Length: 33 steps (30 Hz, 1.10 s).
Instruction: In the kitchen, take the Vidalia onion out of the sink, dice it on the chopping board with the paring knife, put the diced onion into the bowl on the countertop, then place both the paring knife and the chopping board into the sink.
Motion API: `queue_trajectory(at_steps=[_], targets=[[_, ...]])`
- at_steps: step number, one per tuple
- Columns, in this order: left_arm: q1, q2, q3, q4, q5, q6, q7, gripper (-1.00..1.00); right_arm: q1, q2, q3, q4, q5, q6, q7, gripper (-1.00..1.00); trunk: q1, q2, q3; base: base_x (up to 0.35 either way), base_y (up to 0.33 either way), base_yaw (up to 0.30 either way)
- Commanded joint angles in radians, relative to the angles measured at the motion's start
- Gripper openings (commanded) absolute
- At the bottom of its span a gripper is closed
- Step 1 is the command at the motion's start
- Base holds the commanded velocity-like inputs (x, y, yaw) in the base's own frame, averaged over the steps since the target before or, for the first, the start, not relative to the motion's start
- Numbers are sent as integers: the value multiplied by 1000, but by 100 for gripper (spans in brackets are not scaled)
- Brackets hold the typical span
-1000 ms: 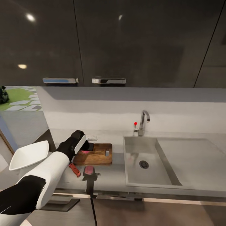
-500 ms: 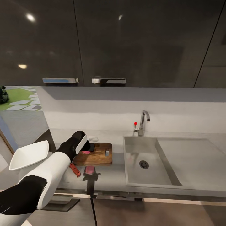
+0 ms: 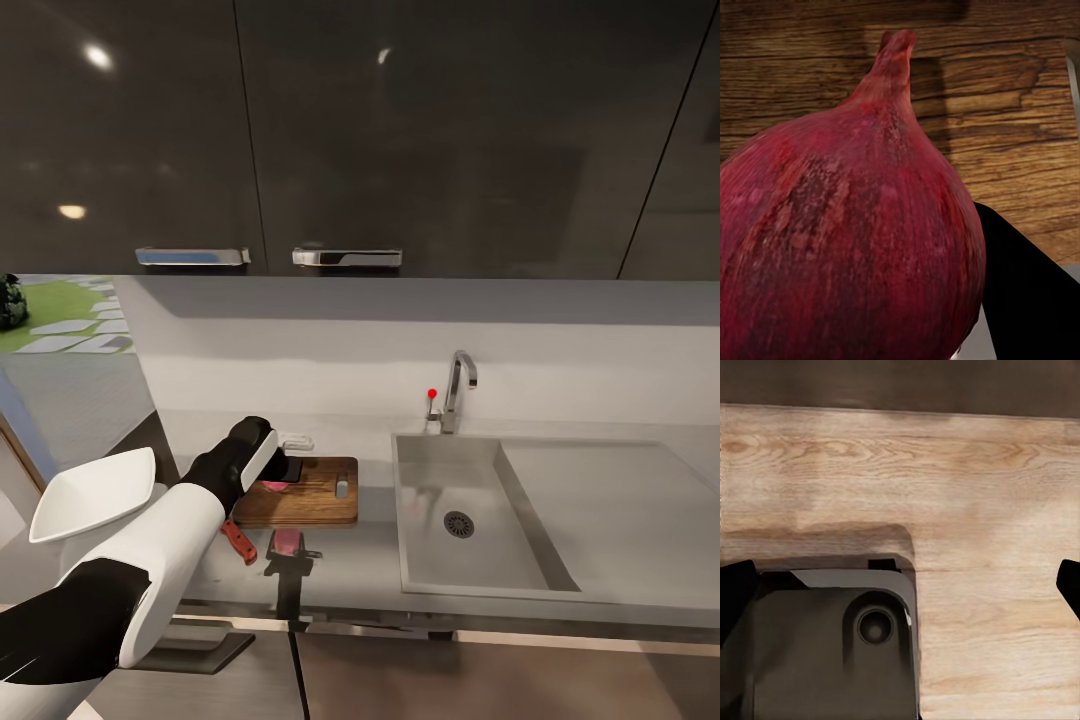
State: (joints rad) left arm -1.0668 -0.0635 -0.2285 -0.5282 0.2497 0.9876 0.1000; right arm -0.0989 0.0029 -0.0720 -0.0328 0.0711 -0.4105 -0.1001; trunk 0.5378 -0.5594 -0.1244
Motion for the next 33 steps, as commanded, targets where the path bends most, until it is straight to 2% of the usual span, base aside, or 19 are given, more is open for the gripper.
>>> queue_trajectory(at_steps=[1, 20, 30, 33], targets=[[-1, 1, -5, -1, 10, 3, 9, -100, -1, 0, -7, 1, 8, -3, -3, 100, 0, -2, -2, 0, 0, 0], [-1, 1, -5, -44, 9, 7, 10, -100, -1, 0, -12, 1, 7, -1, -7, 100, 0, -2, -2, 0, 0, 0], [-1, -1, -6, -18, 9, 6, 10, -100, -1, 0, -14, 1, 6, -1, -9, 100, 0, -2, -2, 0, 0, 0], [-1, -9, -7, -1, 9, 4, 9, -100, -1, 0, -14, 1, 6, -1, -10, 100, 0, -2, -2, 0, 0, 0]])
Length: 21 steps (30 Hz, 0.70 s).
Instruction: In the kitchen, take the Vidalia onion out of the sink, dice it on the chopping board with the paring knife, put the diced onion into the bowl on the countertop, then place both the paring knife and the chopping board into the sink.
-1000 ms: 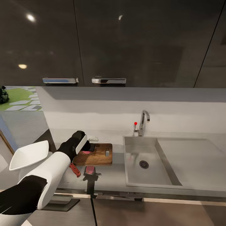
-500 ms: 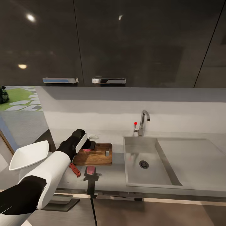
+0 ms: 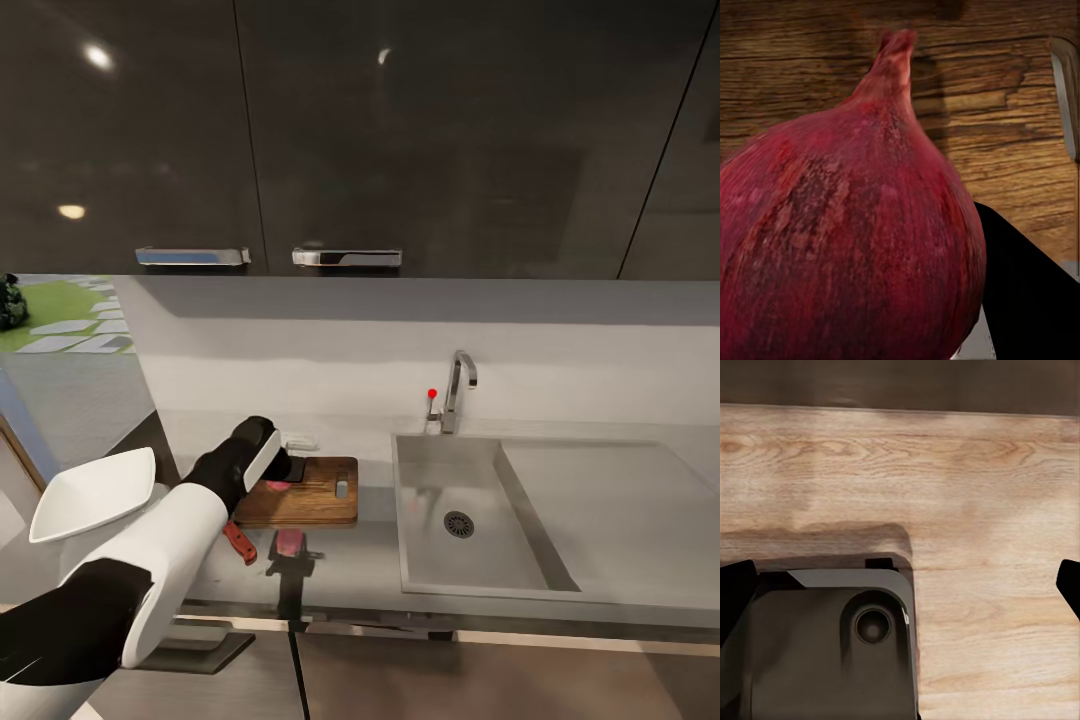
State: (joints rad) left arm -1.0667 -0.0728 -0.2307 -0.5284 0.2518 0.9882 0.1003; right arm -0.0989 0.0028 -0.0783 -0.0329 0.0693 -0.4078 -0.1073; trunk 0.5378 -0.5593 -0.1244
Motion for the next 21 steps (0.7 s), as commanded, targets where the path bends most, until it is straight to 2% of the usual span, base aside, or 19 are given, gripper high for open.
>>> queue_trajectory(at_steps=[1, 12, 21], targets=[[-1, -4, -6, 8, 7, 3, 9, -100, -1, 0, -8, 1, 7, -3, -3, 100, 0, -2, -2, 0, 0, 0], [-1, -18, -7, 24, 7, 3, 9, -100, -1, 0, -9, 1, 6, -3, -3, 100, 0, -2, -2, 0, 0, 0], [-1, -20, -7, 25, 7, 3, 9, -100, -1, 0, -9, 1, 6, -3, -3, 100, 0, -2, -2, 0, 0, 0]])
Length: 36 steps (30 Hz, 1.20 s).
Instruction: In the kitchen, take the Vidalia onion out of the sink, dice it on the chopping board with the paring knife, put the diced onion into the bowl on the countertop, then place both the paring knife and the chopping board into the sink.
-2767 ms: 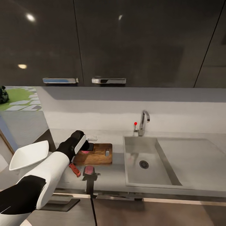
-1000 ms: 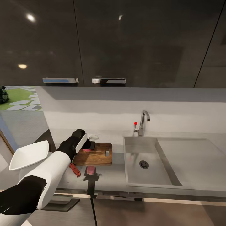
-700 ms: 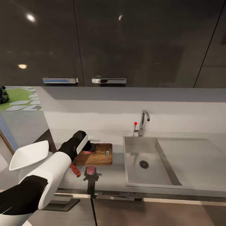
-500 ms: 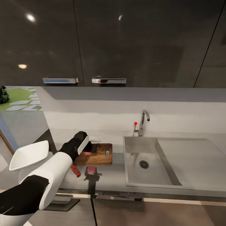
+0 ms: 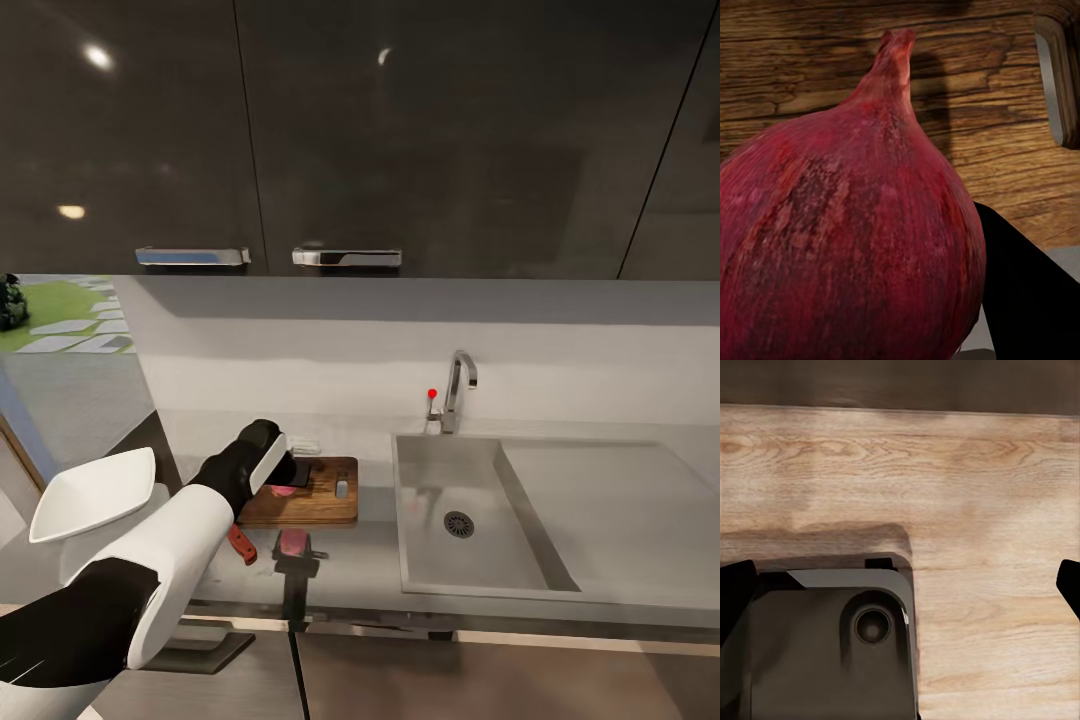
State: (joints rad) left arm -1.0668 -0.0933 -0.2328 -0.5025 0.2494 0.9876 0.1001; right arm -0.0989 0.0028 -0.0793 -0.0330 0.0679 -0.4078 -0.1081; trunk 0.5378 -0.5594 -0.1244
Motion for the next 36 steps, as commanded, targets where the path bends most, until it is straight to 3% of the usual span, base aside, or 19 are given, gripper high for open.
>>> queue_trajectory(at_steps=[1, 36], targets=[[-1, 1, -5, -1, 10, 3, 9, -100, -1, 0, -8, 1, 7, -3, -2, 100, 0, -2, -2, 0, 0, 0], [-1, 3, -5, -11, 8, 3, 10, -100, -1, 1, -8, 1, 7, -2, -2, 100, 0, -2, -5, 23, 0, 0]])
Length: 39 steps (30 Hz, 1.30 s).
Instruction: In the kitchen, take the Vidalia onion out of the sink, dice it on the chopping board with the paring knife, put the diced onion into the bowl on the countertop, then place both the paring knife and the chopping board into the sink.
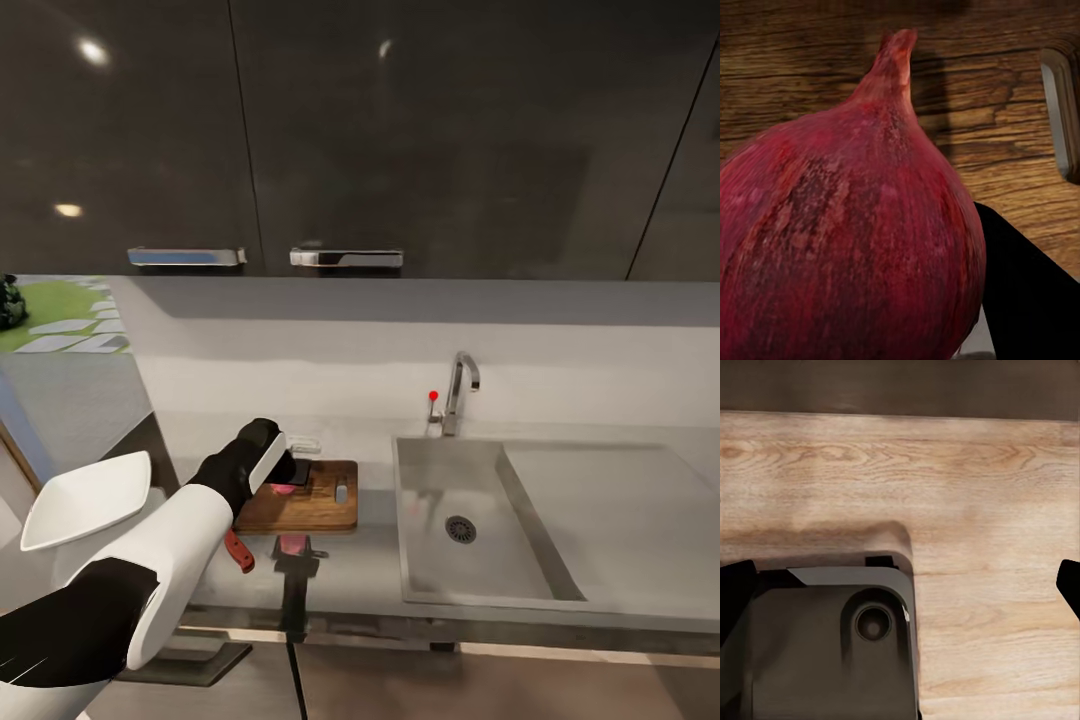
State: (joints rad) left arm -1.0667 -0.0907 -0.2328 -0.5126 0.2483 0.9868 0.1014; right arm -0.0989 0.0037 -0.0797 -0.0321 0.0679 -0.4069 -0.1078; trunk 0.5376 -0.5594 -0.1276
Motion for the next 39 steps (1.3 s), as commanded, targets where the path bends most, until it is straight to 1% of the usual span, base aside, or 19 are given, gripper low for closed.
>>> queue_trajectory(at_steps=[1, 20, 33, 39], targets=[[-1, 0, -5, -1, 9, 4, 9, -100, -1, 0, -8, 1, 7, -3, -3, 100, 1, -2, -2, 90, 0, 0], [-1, 4, -5, 3, 9, 3, 8, -100, -1, 1, -7, 1, 7, -4, -3, 100, 1, -2, -3, 19, 0, 0], [-1, 5, -5, 5, 9, 3, 8, -100, -1, 1, -8, 1, 7, -3, -3, 100, 1, -2, -3, 148, 0, 0], [-1, 5, -5, 5, 9, 3, 8, -100, -1, 0, -7, 1, 7, -4, -3, 100, 1, -2, -3, 49, 0, 0]])
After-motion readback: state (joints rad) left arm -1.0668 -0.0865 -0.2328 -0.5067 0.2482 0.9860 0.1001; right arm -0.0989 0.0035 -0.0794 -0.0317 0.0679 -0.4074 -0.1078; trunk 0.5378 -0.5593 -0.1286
